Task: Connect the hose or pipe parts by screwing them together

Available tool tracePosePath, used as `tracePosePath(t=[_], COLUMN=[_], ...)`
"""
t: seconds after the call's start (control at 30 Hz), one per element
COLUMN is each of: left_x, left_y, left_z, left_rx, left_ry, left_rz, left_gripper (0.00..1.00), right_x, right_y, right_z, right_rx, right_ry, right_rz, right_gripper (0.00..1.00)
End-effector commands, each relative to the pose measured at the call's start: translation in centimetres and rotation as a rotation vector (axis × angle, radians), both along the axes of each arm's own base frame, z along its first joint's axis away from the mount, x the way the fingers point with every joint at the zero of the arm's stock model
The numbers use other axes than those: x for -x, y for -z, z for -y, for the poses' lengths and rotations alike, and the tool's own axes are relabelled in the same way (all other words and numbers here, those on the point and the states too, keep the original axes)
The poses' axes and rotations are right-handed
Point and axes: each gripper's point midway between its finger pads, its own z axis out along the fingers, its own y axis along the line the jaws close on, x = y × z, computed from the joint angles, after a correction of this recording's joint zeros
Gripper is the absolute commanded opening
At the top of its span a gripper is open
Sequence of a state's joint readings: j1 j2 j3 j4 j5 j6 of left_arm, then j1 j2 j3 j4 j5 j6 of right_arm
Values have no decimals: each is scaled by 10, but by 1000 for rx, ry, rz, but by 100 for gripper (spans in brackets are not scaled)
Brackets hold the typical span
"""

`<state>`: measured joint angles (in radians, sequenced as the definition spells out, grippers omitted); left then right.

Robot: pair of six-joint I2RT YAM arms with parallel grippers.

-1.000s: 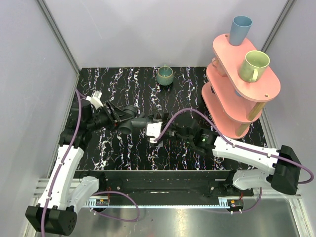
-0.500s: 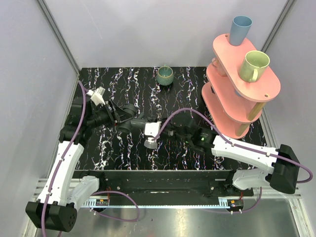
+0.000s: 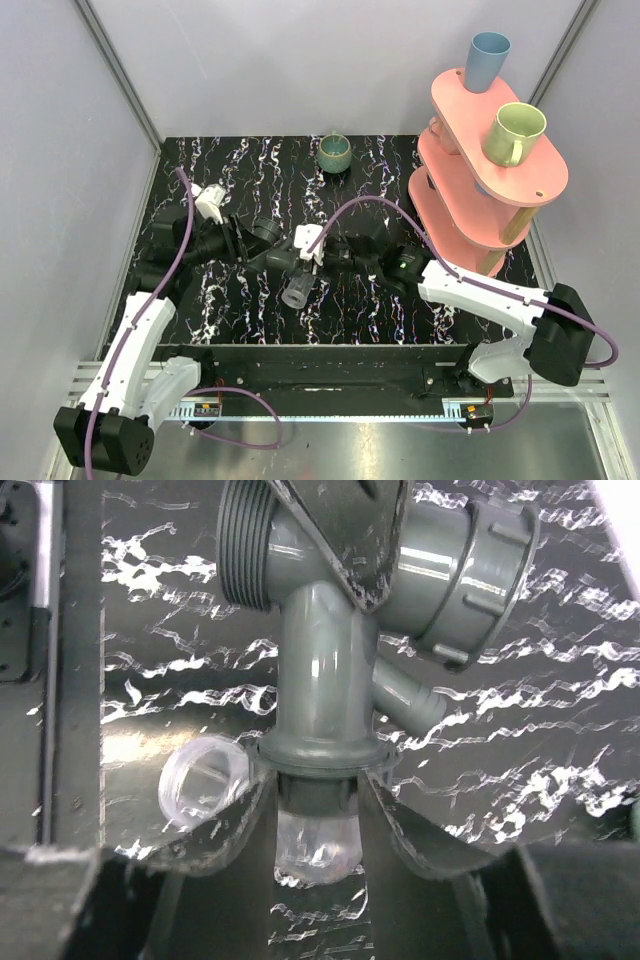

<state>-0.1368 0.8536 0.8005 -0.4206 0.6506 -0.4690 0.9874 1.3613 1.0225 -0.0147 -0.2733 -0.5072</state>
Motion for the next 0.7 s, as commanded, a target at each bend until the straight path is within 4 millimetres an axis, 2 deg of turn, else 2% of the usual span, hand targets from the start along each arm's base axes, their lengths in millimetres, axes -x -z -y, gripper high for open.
tracePosePath(t=[0.0,0.07,0.17,0.2,0.27,0.3,0.33,0.47,0.6,0.67], left_x=[32,25,10,6,-5,-10,-18,-46,-72,-85], left_y=[-27,-23,-12,-8,3,6,11,25,43,59], left_z=[30,26,20,19,19,18,19,11,-2,-8], left_rx=[36,20,9,6,7,10,10,8,34,14], left_ry=[298,247,148,131,100,88,78,22,-11,-33], left_rz=[220,209,145,125,73,59,43,-32,-122,-163], left_gripper=[0,0,0,0,0,0,0,0,0,0], right_x=[21,16,1,-2,-9,-9,-8,-5,-1,3], right_y=[-14,-8,-13,-17,-28,-31,-39,-37,-36,-37], right_z=[-16,-16,-10,-7,3,6,12,31,43,46], right_rx=[-101,-94,-110,-119,-144,-149,-164,-140,-133,-136], right_ry=[-131,-105,7,34,106,119,138,214,263,263], right_rz=[-160,-170,-167,-164,-149,-145,-133,-188,-230,-253], right_gripper=[0,2,18,33,43,55,63,99,100,100])
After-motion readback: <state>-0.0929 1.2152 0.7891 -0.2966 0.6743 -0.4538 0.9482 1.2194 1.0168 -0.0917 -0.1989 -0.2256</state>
